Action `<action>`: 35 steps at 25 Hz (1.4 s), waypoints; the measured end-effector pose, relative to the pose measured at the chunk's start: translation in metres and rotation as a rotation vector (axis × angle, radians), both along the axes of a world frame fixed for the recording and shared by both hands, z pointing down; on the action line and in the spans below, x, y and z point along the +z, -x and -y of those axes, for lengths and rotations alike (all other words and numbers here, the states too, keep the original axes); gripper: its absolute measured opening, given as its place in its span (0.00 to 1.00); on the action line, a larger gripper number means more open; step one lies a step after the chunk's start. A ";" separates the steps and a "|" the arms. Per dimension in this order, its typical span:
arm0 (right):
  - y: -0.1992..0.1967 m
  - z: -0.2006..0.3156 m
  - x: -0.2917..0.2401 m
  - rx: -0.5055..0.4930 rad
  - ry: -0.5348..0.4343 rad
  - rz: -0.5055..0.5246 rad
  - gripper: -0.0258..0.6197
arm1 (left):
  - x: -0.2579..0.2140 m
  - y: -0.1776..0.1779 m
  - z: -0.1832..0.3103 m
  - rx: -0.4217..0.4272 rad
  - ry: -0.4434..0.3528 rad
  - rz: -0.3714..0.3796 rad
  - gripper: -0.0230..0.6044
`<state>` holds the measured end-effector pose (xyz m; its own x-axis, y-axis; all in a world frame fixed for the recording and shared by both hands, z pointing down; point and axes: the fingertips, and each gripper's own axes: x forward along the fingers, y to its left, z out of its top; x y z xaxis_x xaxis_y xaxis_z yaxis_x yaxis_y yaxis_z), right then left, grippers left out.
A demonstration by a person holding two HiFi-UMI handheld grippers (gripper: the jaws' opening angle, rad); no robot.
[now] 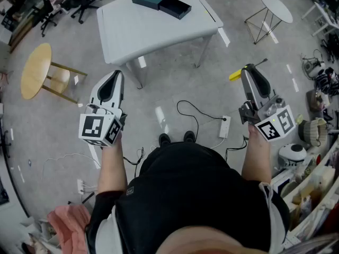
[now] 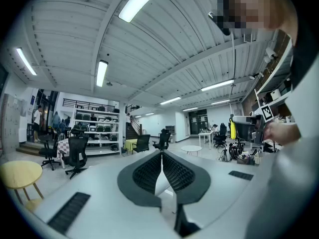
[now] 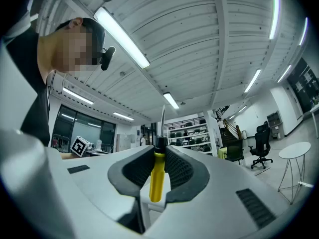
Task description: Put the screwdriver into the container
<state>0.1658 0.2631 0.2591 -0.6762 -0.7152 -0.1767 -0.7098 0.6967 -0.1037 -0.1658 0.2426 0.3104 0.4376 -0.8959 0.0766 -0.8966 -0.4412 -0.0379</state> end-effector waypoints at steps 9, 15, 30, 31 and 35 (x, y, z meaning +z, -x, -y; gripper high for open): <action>0.026 -0.006 0.002 0.013 0.002 -0.027 0.17 | 0.005 0.022 -0.005 0.016 0.000 -0.007 0.07; 0.055 -0.015 -0.002 0.001 0.009 0.009 0.17 | 0.008 0.049 -0.013 0.024 -0.001 -0.018 0.07; 0.101 -0.037 -0.006 0.019 0.032 0.041 0.17 | 0.025 0.102 -0.029 0.043 0.013 -0.062 0.07; 0.102 -0.037 -0.008 0.018 0.029 0.040 0.17 | 0.026 0.102 -0.029 0.044 0.014 -0.064 0.07; 0.103 -0.032 -0.010 0.014 0.025 0.050 0.17 | 0.024 0.102 -0.026 0.050 0.011 -0.062 0.07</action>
